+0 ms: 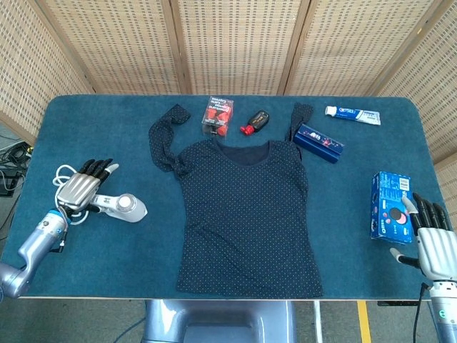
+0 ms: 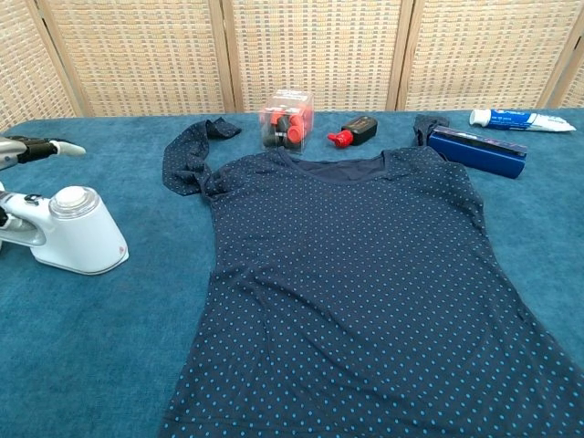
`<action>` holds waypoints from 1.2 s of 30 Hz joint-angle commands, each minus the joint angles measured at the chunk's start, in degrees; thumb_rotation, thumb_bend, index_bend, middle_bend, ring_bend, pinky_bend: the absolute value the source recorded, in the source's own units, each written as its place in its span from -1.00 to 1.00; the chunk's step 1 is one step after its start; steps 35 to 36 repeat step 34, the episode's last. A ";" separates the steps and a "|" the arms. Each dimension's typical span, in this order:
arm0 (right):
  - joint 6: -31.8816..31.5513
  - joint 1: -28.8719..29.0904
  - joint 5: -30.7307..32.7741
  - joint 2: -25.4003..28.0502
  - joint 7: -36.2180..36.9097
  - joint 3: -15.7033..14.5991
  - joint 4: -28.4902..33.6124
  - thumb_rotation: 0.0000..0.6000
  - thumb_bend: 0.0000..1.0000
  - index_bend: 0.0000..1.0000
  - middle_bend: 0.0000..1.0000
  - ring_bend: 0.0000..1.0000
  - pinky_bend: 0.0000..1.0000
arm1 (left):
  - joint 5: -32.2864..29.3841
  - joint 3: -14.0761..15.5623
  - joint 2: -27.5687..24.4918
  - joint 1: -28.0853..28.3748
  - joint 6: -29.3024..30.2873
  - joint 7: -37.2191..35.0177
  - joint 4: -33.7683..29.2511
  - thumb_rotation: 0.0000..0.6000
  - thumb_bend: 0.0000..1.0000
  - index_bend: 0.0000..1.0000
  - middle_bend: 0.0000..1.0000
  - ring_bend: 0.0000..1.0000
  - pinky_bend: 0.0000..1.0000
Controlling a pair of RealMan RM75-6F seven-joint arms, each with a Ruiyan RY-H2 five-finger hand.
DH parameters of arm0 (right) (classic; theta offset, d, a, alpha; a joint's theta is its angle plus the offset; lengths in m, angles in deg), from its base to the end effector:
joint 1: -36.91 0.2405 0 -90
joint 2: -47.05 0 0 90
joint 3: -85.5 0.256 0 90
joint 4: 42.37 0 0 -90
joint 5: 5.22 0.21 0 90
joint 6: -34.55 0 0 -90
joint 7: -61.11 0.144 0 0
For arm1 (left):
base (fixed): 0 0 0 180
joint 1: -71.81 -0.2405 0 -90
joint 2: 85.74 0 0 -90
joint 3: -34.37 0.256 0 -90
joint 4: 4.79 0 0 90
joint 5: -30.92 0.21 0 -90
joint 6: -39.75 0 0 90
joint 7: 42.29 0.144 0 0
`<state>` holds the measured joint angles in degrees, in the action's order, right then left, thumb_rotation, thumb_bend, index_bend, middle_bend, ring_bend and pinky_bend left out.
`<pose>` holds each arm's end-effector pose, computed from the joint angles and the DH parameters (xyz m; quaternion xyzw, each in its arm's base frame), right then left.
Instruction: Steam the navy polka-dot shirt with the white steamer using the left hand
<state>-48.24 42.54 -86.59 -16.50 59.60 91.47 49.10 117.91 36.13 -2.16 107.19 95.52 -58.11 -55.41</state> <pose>-0.3201 -0.1966 0.1711 0.5767 -0.3832 0.3722 0.6181 -0.3165 0.3622 0.0672 -0.7616 -0.3362 -0.2851 0.4751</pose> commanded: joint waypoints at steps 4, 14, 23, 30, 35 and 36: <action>-0.35 -0.15 -0.60 0.23 0.18 -0.21 0.37 1.00 -1.00 -0.93 -1.00 -1.00 -1.00 | 0.31 0.37 -2.70 -2.47 3.95 4.38 -4.10 0.71 -1.00 -1.00 -1.00 -1.00 -1.00; -2.00 -0.85 -2.80 1.04 0.99 -0.94 1.63 1.00 -1.00 -0.93 -1.00 -1.00 -1.00 | 1.77 1.43 -8.94 -7.27 12.09 6.94 -13.65 0.89 -1.00 -1.00 -1.00 -1.00 -1.00; -3.96 -1.69 -4.46 2.02 2.28 -1.23 2.51 1.00 -1.00 -0.93 -1.00 -1.00 -1.00 | -4.97 -1.33 -15.93 -15.99 23.63 19.59 -31.54 1.00 -1.00 -1.00 -1.00 -1.00 -1.00; -3.64 -1.73 -4.44 2.05 2.56 -1.40 2.02 1.00 -1.00 -0.93 -1.00 -1.00 -1.00 | -10.38 -3.06 -15.20 -22.49 32.42 29.79 -42.86 1.00 -1.00 -1.00 -1.00 -1.00 -1.00; -3.35 -1.65 -4.06 2.17 3.01 -1.23 1.77 1.00 -1.00 -0.92 -1.00 -1.00 -1.00 | -9.50 -2.75 -14.93 -23.76 33.55 30.96 -44.22 1.00 -1.00 -1.00 -1.00 -1.00 -1.00; -3.35 -1.65 -4.06 2.17 3.01 -1.23 1.77 1.00 -1.00 -0.92 -1.00 -1.00 -1.00 | -9.50 -2.75 -14.93 -23.76 33.55 30.96 -44.22 1.00 -1.00 -1.00 -1.00 -1.00 -1.00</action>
